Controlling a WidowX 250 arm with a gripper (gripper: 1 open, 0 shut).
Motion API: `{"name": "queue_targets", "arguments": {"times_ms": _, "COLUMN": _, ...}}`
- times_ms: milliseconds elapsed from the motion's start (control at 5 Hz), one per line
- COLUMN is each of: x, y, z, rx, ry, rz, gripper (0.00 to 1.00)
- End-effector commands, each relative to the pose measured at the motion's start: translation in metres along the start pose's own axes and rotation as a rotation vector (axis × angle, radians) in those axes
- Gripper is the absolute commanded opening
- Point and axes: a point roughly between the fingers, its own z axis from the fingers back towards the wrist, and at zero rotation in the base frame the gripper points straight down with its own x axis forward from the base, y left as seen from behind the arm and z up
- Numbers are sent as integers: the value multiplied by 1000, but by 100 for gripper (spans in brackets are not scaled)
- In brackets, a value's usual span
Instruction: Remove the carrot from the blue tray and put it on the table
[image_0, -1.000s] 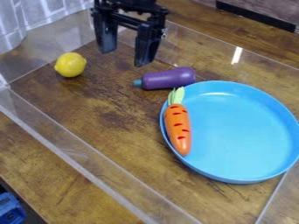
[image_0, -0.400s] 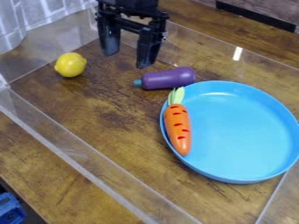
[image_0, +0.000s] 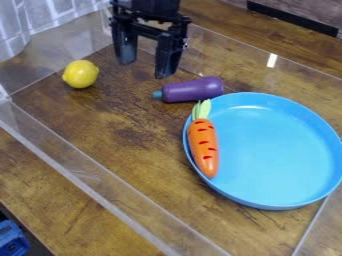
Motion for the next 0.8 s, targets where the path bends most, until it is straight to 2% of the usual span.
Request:
{"name": "queue_targets", "arguments": {"times_ms": 0, "x": 9, "y": 7, "z": 18, "rx": -1, "ry": -62, "rz": 9, "gripper": 100}}
{"name": "queue_targets", "arguments": {"times_ms": 600, "x": 13, "y": 14, "z": 14, "rx": -29, "ry": -44, "rz": -1, "gripper": 100}}
